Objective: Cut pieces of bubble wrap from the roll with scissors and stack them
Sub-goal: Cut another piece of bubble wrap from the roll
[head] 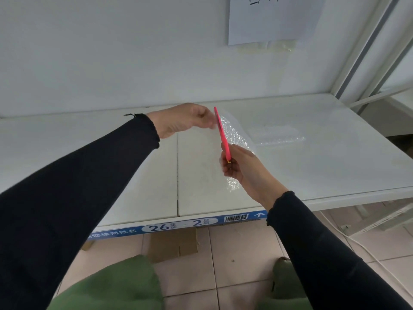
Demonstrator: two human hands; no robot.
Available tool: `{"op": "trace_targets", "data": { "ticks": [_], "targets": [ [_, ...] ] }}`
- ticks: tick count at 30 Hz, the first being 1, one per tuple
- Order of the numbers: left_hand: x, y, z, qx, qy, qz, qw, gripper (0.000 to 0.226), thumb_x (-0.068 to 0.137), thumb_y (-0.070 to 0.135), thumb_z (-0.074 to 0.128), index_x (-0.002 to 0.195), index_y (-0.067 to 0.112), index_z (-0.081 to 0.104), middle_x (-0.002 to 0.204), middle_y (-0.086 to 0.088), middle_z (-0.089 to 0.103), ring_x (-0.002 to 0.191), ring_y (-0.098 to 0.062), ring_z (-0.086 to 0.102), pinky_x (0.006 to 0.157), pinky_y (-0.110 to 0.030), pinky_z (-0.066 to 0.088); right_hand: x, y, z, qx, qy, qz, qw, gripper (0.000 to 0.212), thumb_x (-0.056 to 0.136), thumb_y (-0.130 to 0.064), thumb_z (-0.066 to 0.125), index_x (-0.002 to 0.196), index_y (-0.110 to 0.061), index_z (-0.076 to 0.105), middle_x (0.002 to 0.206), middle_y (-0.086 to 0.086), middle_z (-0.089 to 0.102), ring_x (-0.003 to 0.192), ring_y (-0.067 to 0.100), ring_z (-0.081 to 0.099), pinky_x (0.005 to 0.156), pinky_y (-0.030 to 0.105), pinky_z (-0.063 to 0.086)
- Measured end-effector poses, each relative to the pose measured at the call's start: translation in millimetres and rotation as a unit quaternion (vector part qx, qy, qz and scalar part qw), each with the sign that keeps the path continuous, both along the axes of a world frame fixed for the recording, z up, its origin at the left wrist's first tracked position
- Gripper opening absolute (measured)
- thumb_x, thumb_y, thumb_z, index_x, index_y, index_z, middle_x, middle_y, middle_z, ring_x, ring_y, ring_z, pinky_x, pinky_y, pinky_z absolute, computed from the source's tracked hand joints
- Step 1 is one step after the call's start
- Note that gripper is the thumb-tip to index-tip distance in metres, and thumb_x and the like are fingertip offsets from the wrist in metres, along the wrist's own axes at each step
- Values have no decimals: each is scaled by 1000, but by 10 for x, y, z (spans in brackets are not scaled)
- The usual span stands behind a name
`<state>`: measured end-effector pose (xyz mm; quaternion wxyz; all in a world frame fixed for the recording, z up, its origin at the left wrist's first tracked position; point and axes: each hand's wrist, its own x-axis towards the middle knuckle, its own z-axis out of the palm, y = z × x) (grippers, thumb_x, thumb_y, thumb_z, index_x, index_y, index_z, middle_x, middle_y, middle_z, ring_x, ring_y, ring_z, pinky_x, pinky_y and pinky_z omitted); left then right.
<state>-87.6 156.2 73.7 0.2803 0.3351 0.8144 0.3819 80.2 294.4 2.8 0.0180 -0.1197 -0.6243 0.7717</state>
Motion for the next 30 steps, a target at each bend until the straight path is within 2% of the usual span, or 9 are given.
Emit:
{"op": "trace_targets", "data": {
  "ticks": [2,5,7,11,13,19,22,25,30],
  "targets": [
    [7,15,-33,29,1,12,999,18,90,35,69,99,20,70,107,5,74,112,-13,64,116,-38,33,9,21,2,-8,-2,4,1000,26,97,-33,60,89,-9,54,75,6,55,64,18,48,65,30,44],
    [1,27,-83,60,-9,27,998,9,93,29,68,93,20,69,93,6,73,93,-11,62,110,-36,37,12,34,5,-19,-6,15,1000,28,90,-35,63,85,-10,54,75,7,55,64,19,48,66,31,44],
    [12,30,-104,54,-7,28,998,7,96,25,66,90,20,68,90,6,71,90,-10,61,98,-28,40,3,31,19,-33,-16,16,999,27,84,-38,64,82,-12,55,74,6,56,63,18,48,66,30,43],
    [92,34,-90,40,-7,14,999,15,98,17,62,84,21,65,86,3,67,83,-8,58,70,-3,42,-27,27,44,-47,-29,12,998,30,80,-43,65,78,-14,56,74,7,54,62,17,47,65,30,42],
    [112,24,-78,38,-9,14,999,15,98,16,61,84,20,64,86,2,66,82,-8,58,65,0,41,-39,22,34,-56,-31,12,998,31,80,-43,66,79,-14,56,75,7,54,62,17,47,65,30,41],
    [81,-25,-70,37,-4,15,999,11,98,18,62,101,10,69,88,2,67,88,-12,59,84,-16,42,-34,37,17,-67,-13,22,997,22,82,-31,63,76,-12,53,70,6,48,60,17,41,61,28,37],
    [76,-30,-84,36,-1,4,999,10,98,18,62,98,13,70,87,2,67,87,-13,58,95,-21,42,-43,55,25,-59,-15,25,998,20,85,-28,62,77,-13,53,69,6,47,61,17,40,61,28,37],
    [103,-15,-98,24,0,-11,1000,8,98,17,62,97,14,69,84,2,66,86,-13,57,95,-21,42,-64,72,49,-67,-32,21,997,23,92,-33,61,79,-15,55,70,5,47,62,16,41,63,27,37],
    [96,8,-124,23,1,-14,1000,8,97,12,62,100,10,69,83,2,66,85,-12,58,94,-24,44,-91,63,64,-79,-32,16,996,25,90,-35,63,75,-16,55,69,4,46,62,15,41,63,27,35]
  ]
}}
